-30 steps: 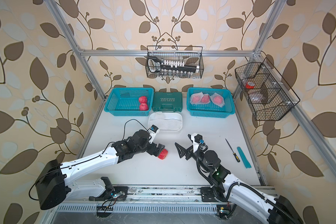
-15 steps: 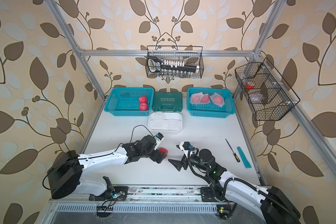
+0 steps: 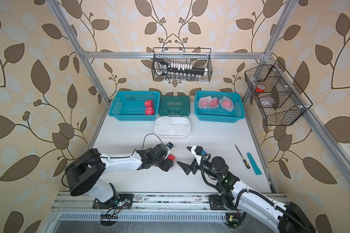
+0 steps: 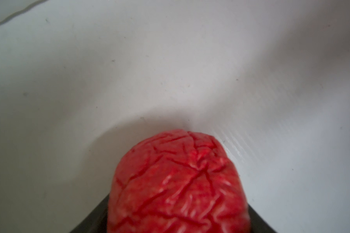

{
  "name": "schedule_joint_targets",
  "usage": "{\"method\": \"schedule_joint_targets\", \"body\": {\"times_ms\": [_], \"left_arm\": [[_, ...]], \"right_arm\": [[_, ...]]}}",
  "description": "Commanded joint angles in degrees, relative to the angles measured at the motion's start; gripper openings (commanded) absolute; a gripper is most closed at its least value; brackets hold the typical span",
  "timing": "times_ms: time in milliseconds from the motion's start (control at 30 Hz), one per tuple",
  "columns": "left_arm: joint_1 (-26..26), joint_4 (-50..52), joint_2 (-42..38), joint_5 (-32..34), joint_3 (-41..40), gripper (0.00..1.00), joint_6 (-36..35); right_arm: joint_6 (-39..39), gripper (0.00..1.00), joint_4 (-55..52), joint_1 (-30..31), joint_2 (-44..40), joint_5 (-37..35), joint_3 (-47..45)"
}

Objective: Remove foam nets from apples
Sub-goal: Pick up the apple from the center of the board.

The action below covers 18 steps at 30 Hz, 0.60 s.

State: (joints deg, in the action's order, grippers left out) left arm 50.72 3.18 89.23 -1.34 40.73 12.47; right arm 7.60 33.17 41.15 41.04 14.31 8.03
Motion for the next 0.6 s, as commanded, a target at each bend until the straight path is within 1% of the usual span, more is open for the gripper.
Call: {"method": "schedule_joint_targets", "body": {"times_ms": [0, 67, 100, 167, 200, 333, 433, 500, 567], "left_arm": [[0.53, -0.90, -1.10, 0.36, 1.12, 0.65, -0.01], [0.52, -0.40, -1.42, 0.75, 1.19, 0.55, -0.31], [0.55, -0.12, -1.64, 0.93, 1.19, 0.53, -0.45], [0.52, 0.45, -2.01, 1.35, 1.04, 0.52, -0.74], [0.52, 0.83, -2.49, 1.72, 1.02, 0.49, -0.83], [0.44, 1.67, -6.17, 3.47, 0.50, 0.48, -1.27], [0.19, 3.86, -11.05, 5.48, 2.01, 0.49, -3.20], [-1.38, 6.18, -13.19, 5.22, 4.71, 0.49, -4.99], [-5.27, 7.92, -14.54, 2.35, 7.66, 0.49, -5.89]], "right_arm": [[-0.30, 1.00, 0.51, 0.29, 0.61, -1.91, -0.23], [-0.08, 1.00, 0.43, 0.25, 1.17, -2.08, -0.04], [-0.08, 1.00, 0.43, 0.25, 1.24, -2.15, 0.03], [-0.04, 1.00, 0.26, 0.25, 1.13, -2.51, 0.06], [0.10, 1.00, 0.08, 0.25, 0.90, -2.98, 0.05], [0.23, 1.00, -0.29, 0.25, -1.52, -5.66, -0.79], [0.44, 1.00, -0.79, 0.25, -5.21, -10.07, -2.02], [0.69, 1.00, -1.58, 0.27, -8.40, -13.77, -3.20], [0.89, 0.99, -2.05, 0.25, -10.92, -16.26, -3.94]]}}
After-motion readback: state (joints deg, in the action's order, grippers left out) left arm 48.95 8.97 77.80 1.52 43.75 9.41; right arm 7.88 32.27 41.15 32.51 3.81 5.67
